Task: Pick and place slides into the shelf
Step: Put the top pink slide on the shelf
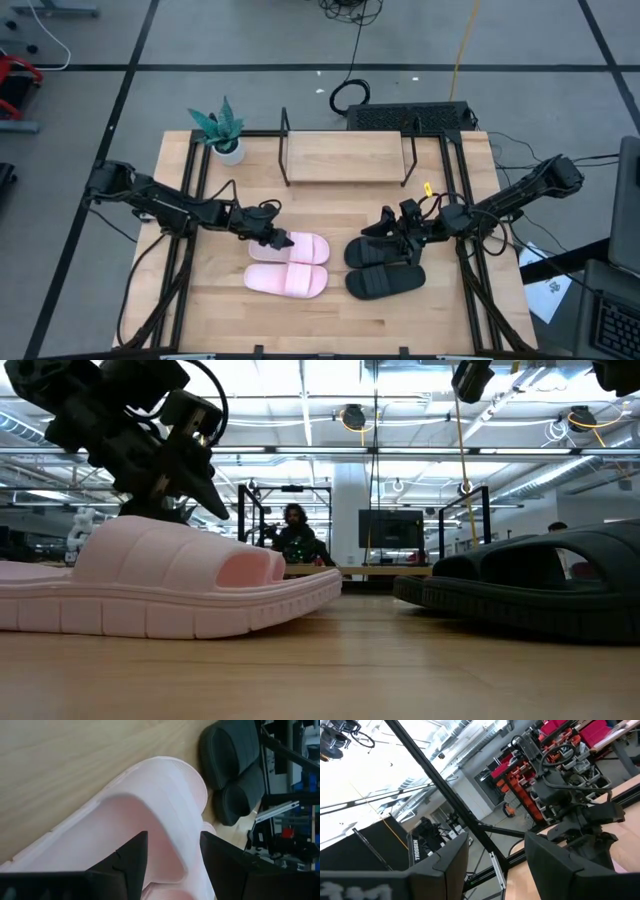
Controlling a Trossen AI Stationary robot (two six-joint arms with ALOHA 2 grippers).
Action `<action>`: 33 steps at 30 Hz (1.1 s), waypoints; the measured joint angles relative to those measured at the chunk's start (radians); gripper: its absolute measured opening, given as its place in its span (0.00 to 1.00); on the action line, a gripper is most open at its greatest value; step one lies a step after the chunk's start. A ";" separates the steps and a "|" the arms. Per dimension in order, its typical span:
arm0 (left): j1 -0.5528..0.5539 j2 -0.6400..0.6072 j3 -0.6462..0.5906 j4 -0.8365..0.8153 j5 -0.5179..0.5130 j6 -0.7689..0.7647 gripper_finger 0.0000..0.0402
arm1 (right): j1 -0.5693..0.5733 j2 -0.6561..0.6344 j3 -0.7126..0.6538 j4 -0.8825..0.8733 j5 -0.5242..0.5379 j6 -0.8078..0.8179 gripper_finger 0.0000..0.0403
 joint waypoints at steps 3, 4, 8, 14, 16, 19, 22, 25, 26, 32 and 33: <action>-0.004 0.023 0.000 0.007 -0.004 -0.023 0.45 | 0.000 0.000 0.000 0.000 0.001 -0.001 0.46; -0.007 0.030 -0.001 0.008 -0.006 -0.028 0.45 | 0.000 0.000 0.000 0.000 0.001 -0.001 0.46; -0.013 0.069 0.000 0.061 -0.015 -0.061 0.45 | 0.000 0.000 0.000 0.000 0.002 -0.001 0.46; -0.012 0.115 0.000 0.147 -0.039 -0.087 0.45 | 0.000 0.000 0.000 0.000 0.003 -0.008 0.46; -0.013 0.132 -0.001 0.150 -0.044 -0.100 0.45 | 0.000 0.000 0.000 0.000 0.004 -0.012 0.46; -0.013 0.153 0.000 0.175 -0.049 -0.116 0.45 | 0.000 0.000 0.000 -0.001 0.004 -0.012 0.46; -0.020 0.174 0.000 0.200 -0.053 -0.123 0.45 | 0.000 0.000 0.000 0.000 0.004 -0.020 0.46; -0.020 0.199 0.001 0.236 -0.053 -0.136 0.41 | 0.000 0.000 0.000 -0.002 0.004 -0.027 0.46; -0.020 0.201 0.001 0.246 -0.052 -0.135 0.38 | 0.000 0.000 0.000 -0.001 0.004 -0.027 0.46; -0.020 0.214 0.000 0.310 -0.063 -0.048 0.04 | 0.000 0.000 0.000 -0.002 0.004 -0.034 0.46; -0.020 0.214 0.000 0.316 -0.074 -0.042 0.03 | 0.000 0.000 0.000 -0.002 0.004 -0.034 0.46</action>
